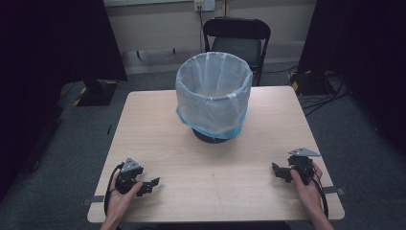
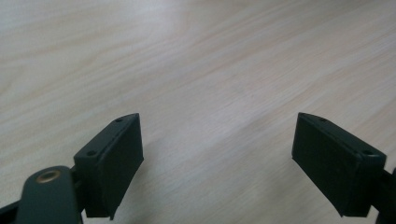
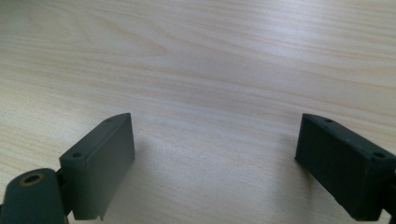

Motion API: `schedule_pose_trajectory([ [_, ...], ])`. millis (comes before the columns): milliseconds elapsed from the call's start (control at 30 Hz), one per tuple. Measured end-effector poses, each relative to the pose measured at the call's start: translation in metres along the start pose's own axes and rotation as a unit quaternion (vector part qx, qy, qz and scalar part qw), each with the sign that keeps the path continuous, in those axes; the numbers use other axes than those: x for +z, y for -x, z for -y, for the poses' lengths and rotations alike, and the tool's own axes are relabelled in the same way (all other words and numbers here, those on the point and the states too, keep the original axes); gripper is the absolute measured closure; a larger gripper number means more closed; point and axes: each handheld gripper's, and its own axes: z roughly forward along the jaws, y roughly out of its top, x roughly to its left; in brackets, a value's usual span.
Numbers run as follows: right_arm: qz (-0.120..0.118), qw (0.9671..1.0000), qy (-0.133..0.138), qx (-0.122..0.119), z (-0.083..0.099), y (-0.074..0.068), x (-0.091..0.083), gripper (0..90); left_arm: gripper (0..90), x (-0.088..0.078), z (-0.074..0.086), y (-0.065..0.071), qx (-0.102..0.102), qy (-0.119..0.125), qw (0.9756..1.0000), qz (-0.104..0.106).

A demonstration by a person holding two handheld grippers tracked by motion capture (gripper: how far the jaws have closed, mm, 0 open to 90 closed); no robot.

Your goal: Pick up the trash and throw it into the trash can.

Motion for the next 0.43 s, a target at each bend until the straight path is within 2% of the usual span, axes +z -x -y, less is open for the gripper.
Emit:
schedule_pose_trajectory([
  [67,0.001,1.0000,0.001,0.000,0.0000,0.0000,0.0001,10.7,16.1,0.0034,0.0026,0.0005,0.010,-0.009,0.9999,0.002],
  [167,0.000,1.0000,0.000,0.000,0.0000,0.0000,0.0000,10.7,15.4,0.0068,0.0050,0.0040,0.033,-0.008,0.9994,-0.011],
  [300,0.001,1.0000,0.000,0.000,0.0000,0.0000,0.0001,10.7,14.2,0.0094,0.0074,0.0041,0.041,0.006,0.9989,-0.023],
  [433,0.000,1.0000,0.000,0.000,0.0000,0.0001,0.0001,10.7,12.7,0.0106,0.0082,0.0058,0.035,0.011,0.9990,-0.026],
])
